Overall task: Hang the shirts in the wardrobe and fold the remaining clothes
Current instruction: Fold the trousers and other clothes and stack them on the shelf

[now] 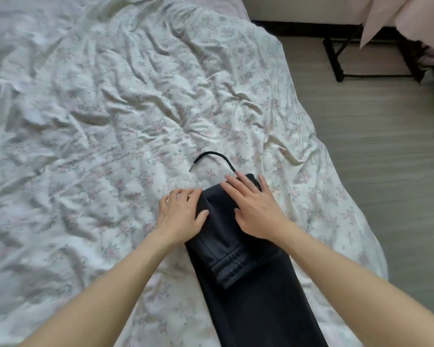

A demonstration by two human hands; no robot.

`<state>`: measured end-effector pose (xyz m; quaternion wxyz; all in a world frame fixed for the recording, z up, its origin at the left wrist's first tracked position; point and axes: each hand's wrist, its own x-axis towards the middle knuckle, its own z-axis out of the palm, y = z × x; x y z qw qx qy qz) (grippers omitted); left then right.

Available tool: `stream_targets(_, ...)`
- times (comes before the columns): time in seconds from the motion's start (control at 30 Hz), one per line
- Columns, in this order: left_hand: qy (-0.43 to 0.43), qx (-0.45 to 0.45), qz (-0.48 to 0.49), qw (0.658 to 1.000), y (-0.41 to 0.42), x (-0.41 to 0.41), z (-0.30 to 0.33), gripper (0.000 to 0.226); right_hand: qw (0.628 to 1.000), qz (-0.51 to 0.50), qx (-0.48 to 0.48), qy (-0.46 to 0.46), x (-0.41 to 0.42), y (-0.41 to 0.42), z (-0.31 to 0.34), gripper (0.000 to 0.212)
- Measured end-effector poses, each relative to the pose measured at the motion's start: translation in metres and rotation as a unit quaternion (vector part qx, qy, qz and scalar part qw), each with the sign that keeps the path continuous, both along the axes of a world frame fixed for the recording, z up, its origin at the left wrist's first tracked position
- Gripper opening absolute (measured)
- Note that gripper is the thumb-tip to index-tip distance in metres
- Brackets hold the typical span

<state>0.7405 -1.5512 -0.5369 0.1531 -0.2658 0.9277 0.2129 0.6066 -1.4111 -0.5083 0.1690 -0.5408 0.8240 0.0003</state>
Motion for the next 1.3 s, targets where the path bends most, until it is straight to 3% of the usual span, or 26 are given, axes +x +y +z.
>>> stream_targets(0.07, -0.016, 0.025, -0.02, 0.999, -0.01, -0.011, -0.009, 0.053, 0.995, 0.019, 0.093, -0.042, -0.02, -0.023, -0.008, 0.065)
stream_targets(0.17, 0.002, 0.12, 0.021, 0.993, -0.023, -0.013, -0.013, 0.029, 0.98, -0.022, 0.181, -0.077, -0.046, -0.043, -0.014, 0.053)
stream_targets(0.3, 0.061, 0.179, 0.095, 0.977, -0.028, 0.012, -0.015, 0.025, 0.992, -0.036, 0.114, -0.036, -0.056, -0.034, -0.011, 0.02)
stream_targets(0.4, 0.069, 0.198, 0.135, 0.968, -0.029, 0.017, -0.012, 0.032, 0.995, -0.057, 0.071, -0.034, -0.051, -0.024, -0.013, 0.015)
stream_targets(0.6, -0.05, 0.329, 0.13, 0.934, -0.035, 0.016, 0.008, 0.025, 0.975, -0.038, 0.196, -0.096, -0.062, -0.018, 0.011, 0.018)
stream_targets(0.7, -0.012, 0.274, 0.15, 0.95, -0.028, 0.018, 0.017, 0.019, 0.987, 0.009, 0.158, 0.0, -0.056, -0.018, 0.025, 0.014)
stream_targets(0.87, 0.075, 0.143, 0.201, 0.966, -0.056, -0.006, 0.056, 0.02, 0.995, -0.064, 0.009, 0.075, -0.058, -0.052, 0.064, 0.019)
stream_targets(0.97, 0.153, 0.042, 0.229, 0.961, -0.076, -0.02, 0.087, 0.006, 0.985, -0.129, -0.086, 0.078, -0.064, -0.08, 0.084, 0.024)
stream_targets(1.07, 0.173, -0.053, 0.201, 0.963, -0.072, -0.018, 0.101, 0.008, 0.981, -0.156, -0.103, 0.05, -0.062, -0.085, 0.089, 0.025)
stream_targets(1.17, 0.165, -0.076, 0.151, 0.972, -0.047, 0.003, 0.097, 0.011, 0.982, -0.164, -0.089, 0.013, -0.05, -0.057, 0.079, 0.024)
stream_targets(1.3, 0.237, -0.04, 0.08, 0.967, -0.002, 0.042, 0.093, 0.009, 0.983, -0.129, -0.131, 0.013, -0.028, 0.001, 0.072, 0.024)
